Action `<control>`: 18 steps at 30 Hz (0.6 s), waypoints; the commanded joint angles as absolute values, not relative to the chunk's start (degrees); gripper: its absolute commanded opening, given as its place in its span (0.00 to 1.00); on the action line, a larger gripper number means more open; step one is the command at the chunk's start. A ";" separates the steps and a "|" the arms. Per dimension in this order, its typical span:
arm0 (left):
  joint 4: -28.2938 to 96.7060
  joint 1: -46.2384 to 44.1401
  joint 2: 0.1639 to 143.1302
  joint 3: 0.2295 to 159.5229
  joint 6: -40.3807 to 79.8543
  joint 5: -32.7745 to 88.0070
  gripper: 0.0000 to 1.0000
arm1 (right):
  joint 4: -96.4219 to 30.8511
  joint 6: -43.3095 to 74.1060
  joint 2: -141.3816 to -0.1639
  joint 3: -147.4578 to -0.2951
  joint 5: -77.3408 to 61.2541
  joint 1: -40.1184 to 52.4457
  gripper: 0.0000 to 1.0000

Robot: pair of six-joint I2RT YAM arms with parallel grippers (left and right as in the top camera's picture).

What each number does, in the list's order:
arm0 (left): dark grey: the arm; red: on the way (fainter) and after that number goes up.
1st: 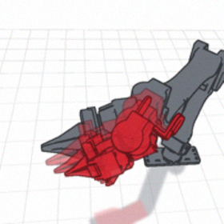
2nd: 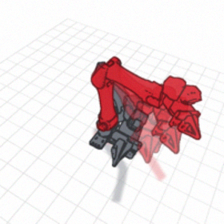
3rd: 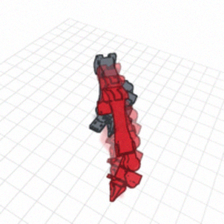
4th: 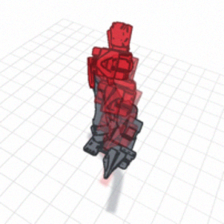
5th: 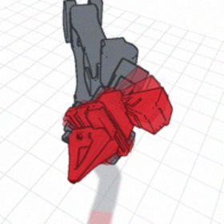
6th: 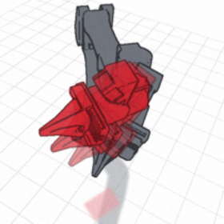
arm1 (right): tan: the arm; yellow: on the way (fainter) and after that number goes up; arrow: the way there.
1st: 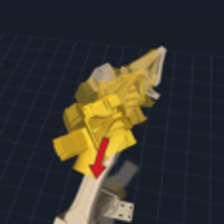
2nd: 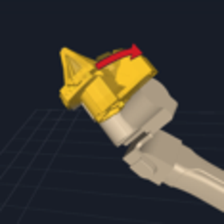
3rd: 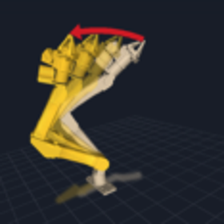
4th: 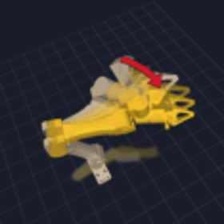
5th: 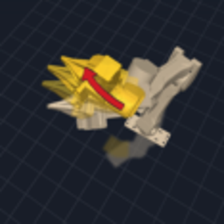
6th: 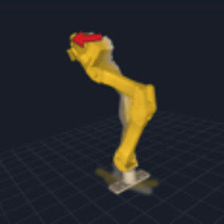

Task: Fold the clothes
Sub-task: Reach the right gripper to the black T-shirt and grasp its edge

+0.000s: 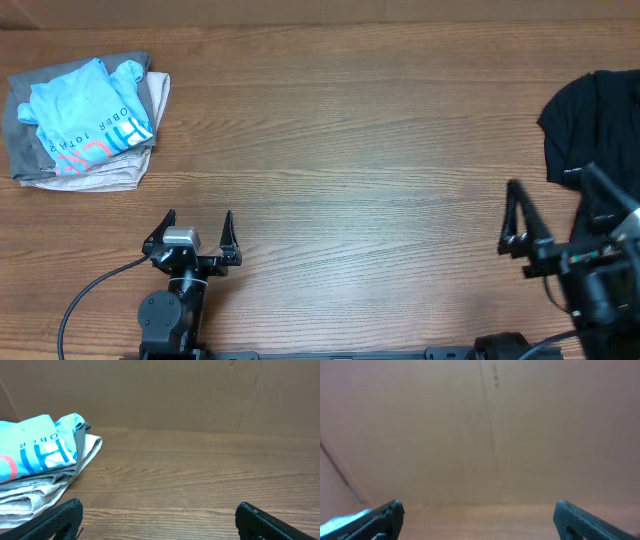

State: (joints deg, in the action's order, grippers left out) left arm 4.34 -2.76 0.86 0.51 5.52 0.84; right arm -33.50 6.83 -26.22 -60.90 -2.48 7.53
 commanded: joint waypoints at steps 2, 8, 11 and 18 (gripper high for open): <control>4.32 -3.03 0.27 0.27 4.23 1.06 1.00 | -41.41 7.27 -35.31 -72.73 5.48 7.33 1.00; 4.32 -3.03 0.27 0.27 4.23 1.06 1.00 | -57.65 7.03 -49.12 -87.20 12.23 7.33 1.00; 4.34 -3.03 0.25 0.27 4.23 1.06 1.00 | -65.36 3.16 -56.34 -92.62 13.06 7.14 1.00; 4.34 -3.03 0.25 0.27 4.23 1.06 1.00 | -66.98 3.20 -68.10 -95.04 8.99 -1.37 1.00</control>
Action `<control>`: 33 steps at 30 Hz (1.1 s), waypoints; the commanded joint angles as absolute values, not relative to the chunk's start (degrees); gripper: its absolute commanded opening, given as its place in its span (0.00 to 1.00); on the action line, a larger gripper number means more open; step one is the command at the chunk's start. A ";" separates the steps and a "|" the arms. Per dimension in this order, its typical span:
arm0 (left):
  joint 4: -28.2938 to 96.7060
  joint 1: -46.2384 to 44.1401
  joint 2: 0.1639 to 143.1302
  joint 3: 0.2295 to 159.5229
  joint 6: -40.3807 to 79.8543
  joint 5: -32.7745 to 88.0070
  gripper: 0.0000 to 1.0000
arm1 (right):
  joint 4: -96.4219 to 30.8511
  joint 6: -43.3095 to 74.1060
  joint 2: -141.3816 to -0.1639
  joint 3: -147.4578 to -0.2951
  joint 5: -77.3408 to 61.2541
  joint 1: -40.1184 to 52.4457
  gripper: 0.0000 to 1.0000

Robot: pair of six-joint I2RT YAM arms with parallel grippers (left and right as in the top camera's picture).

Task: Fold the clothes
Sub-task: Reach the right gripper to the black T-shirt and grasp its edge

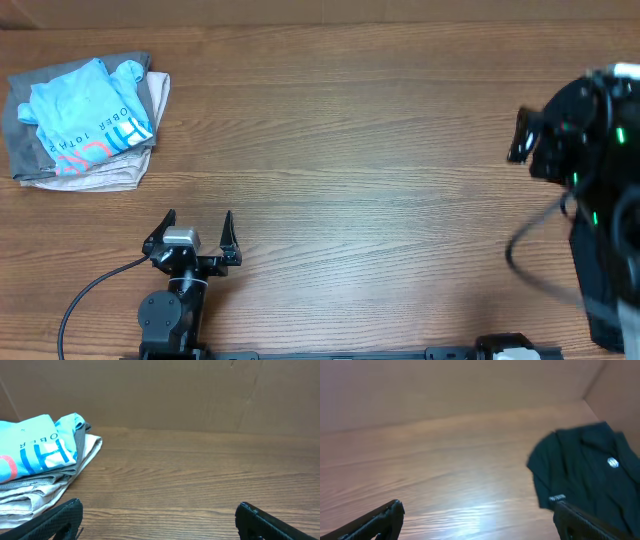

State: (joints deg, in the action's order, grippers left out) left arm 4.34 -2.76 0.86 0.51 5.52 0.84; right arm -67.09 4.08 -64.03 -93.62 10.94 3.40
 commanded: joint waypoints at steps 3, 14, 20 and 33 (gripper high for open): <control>4.32 -3.03 0.27 0.27 4.23 1.06 1.00 | -66.35 3.20 -74.00 -95.00 -0.30 -9.30 1.00; 4.32 -3.03 0.25 0.27 4.23 1.06 1.00 | -61.98 6.15 -91.70 -94.89 -6.35 -26.70 0.96; 4.32 -3.03 0.27 0.27 4.23 1.06 1.00 | -64.79 13.89 -102.83 -94.85 -3.29 -29.76 0.65; 4.32 -3.03 0.25 0.27 4.23 1.06 1.00 | -61.36 17.89 -116.88 -94.26 -3.07 -31.22 0.72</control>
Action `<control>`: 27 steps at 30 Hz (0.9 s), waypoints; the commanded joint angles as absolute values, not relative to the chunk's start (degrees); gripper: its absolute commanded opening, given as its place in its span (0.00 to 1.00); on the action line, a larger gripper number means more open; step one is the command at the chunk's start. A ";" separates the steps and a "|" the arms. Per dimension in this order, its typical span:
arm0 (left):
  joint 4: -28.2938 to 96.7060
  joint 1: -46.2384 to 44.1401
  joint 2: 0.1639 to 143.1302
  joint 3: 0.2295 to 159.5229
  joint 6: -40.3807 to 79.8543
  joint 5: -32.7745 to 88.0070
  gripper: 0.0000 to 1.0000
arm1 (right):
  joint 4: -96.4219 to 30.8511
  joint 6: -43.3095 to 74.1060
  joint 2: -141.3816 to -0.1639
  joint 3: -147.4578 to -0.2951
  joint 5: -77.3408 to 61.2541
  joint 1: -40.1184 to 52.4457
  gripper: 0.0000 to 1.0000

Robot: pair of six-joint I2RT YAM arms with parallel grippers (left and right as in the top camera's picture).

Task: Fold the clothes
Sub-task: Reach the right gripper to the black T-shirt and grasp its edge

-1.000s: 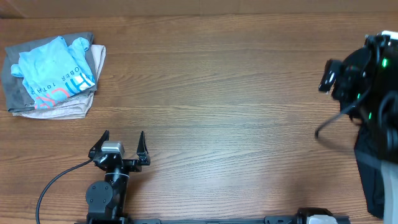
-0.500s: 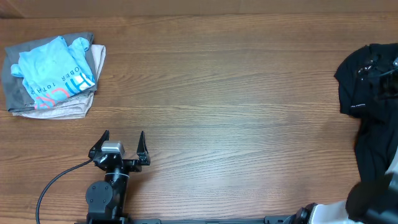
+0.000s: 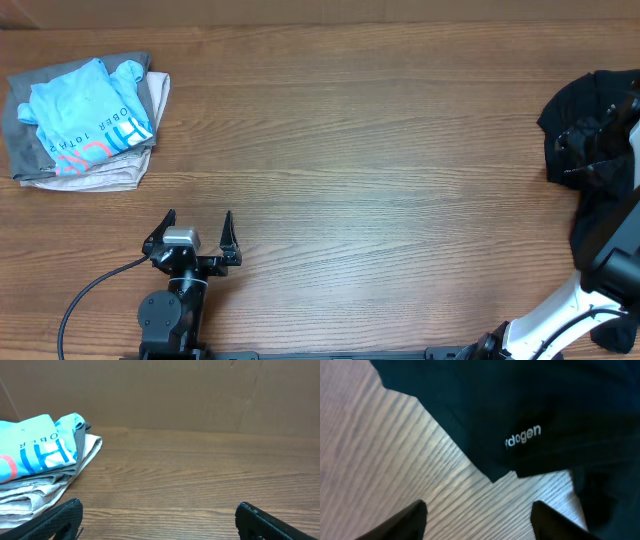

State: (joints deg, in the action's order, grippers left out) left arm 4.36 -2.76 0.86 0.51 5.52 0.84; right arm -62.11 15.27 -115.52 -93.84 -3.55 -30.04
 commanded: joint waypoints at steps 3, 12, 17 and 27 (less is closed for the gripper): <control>4.32 -3.03 0.25 0.27 4.23 1.06 1.00 | -61.32 18.96 -117.89 -93.80 -3.18 -32.71 0.81; 4.32 -3.03 0.27 0.27 4.23 1.06 1.00 | -59.05 20.73 -118.76 -92.20 -6.74 -35.33 0.99; 4.34 -3.03 0.25 0.27 4.23 1.06 1.00 | -53.80 22.04 -118.76 -87.64 -6.83 -35.33 0.90; 4.32 -3.03 0.25 0.27 4.23 1.06 1.00 | -51.18 22.37 -118.74 -86.85 -7.01 -35.33 0.68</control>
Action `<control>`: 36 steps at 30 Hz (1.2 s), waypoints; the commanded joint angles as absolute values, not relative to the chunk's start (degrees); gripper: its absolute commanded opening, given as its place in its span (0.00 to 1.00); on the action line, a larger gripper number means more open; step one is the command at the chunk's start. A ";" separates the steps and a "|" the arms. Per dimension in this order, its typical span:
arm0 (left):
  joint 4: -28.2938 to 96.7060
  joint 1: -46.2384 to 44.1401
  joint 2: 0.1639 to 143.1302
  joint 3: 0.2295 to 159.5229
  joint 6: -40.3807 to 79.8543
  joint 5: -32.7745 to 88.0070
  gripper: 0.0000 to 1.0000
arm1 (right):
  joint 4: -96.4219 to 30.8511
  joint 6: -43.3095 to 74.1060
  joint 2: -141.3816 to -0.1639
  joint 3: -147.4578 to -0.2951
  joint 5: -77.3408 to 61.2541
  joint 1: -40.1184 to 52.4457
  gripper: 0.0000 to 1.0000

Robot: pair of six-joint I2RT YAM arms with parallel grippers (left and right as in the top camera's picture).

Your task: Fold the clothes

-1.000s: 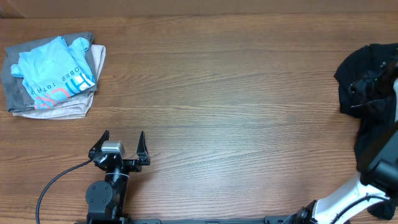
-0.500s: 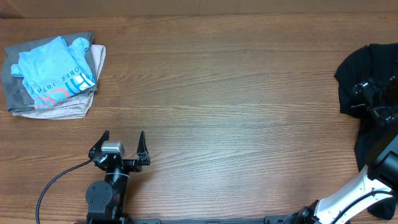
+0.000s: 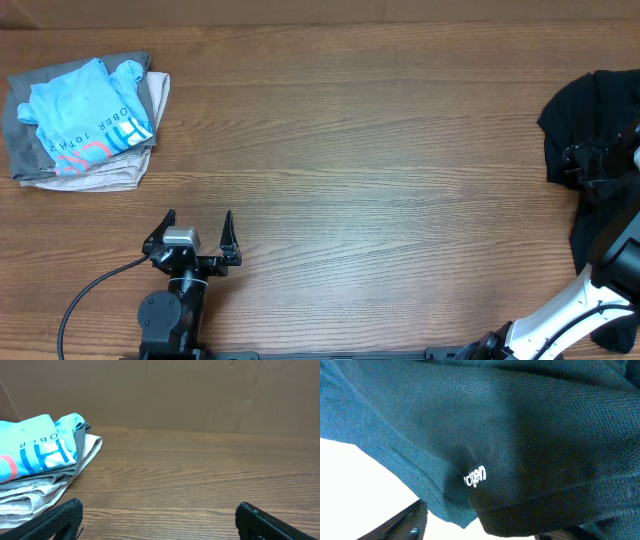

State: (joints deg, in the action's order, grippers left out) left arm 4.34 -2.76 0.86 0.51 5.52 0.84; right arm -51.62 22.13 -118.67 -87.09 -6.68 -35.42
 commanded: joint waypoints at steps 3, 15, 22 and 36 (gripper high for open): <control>4.34 -3.03 0.25 0.27 4.23 1.06 1.00 | -50.74 22.35 -118.74 -86.87 -7.01 -35.33 0.55; 4.32 -3.03 0.27 0.27 4.23 1.06 1.00 | -49.30 22.31 -118.74 -86.85 -9.13 -35.38 0.17; 4.34 -3.03 0.25 0.27 4.23 1.06 1.00 | -49.41 22.31 -118.74 -86.85 -9.15 -35.38 0.37; 4.34 -3.03 0.27 0.27 4.23 1.06 1.00 | -48.16 22.33 -118.76 -85.93 -9.10 -35.38 0.39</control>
State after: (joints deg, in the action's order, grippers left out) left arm 4.34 -2.76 0.86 0.51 5.52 0.84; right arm -48.97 22.37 -118.67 -86.85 -8.80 -35.42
